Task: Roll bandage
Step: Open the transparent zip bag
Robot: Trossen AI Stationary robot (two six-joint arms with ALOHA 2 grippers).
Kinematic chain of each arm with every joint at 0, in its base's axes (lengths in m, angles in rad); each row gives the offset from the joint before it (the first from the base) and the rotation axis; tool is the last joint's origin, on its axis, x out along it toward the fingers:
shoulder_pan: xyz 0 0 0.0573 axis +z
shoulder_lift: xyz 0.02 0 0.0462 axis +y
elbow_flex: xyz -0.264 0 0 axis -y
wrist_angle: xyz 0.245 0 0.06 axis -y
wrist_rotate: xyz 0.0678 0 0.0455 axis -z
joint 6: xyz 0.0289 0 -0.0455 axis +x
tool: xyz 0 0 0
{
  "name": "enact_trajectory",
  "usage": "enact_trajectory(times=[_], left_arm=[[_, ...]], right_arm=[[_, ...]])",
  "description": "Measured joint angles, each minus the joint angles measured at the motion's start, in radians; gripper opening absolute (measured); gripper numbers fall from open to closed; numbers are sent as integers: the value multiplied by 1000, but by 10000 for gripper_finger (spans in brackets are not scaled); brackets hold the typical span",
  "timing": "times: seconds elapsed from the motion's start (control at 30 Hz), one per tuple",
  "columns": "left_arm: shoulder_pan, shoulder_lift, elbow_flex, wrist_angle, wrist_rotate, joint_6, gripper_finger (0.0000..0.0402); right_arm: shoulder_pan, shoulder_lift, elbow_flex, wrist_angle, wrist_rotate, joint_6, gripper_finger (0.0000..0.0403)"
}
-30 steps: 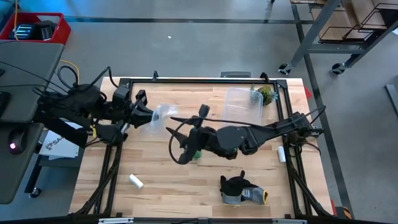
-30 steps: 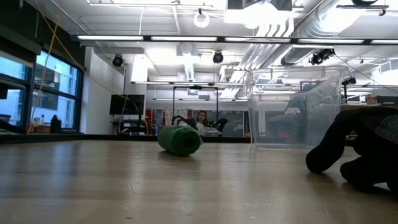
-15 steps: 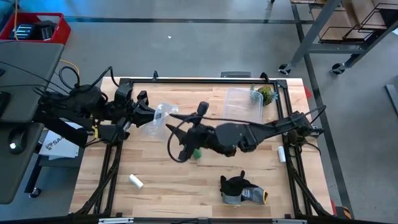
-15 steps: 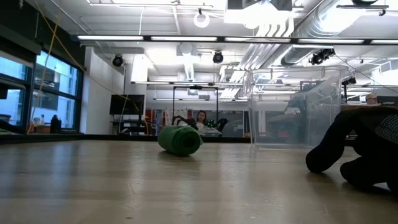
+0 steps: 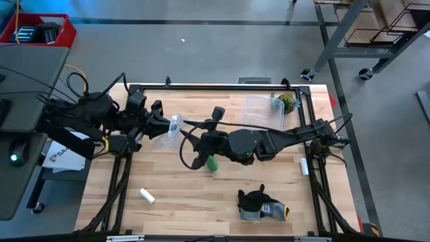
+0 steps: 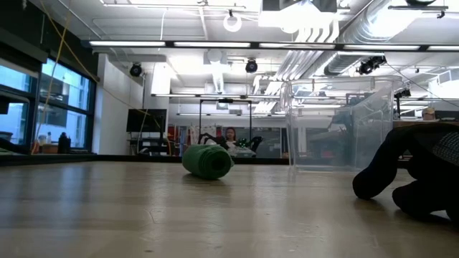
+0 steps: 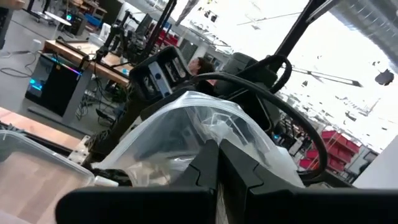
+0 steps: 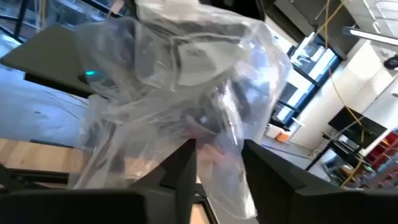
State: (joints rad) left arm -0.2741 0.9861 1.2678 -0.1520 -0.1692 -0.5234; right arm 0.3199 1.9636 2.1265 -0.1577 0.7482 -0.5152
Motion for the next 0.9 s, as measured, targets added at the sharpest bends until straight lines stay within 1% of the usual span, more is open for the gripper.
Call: enact_trajectory(times=[0.07,0.17,0.2,0.23,0.4,0.5,0.57,0.67,0.8,0.83,0.9], left_arm=[[0,-1,0,-1,3,-10,0],[0,0,0,-13,4,-14,0],[0,-1,0,-20,4,-8,0],[0,-5,0,-34,2,-6,0],[0,-33,0,-143,-76,1,0],[0,-50,0,-181,-111,2,0],[0,-63,0,-206,-139,5,0],[0,-82,0,-238,-170,12,0],[0,-107,0,-286,-173,-1,0],[0,-115,0,-305,-173,-10,0],[-1,-133,0,-349,-184,-21,0]], right_arm=[[-7,0,0,-1,2,0,93],[-13,0,0,2,1,6,28],[-13,0,0,5,2,9,15],[-13,0,0,8,3,10,10],[2,0,-1,8,18,-17,2],[14,0,-1,9,58,-40,1],[18,-1,-1,10,65,-40,0],[17,-5,-1,11,50,-18,0],[14,-9,-1,-25,41,42,0],[13,-10,-1,-41,26,69,0],[12,-12,-1,-68,-44,141,0]])
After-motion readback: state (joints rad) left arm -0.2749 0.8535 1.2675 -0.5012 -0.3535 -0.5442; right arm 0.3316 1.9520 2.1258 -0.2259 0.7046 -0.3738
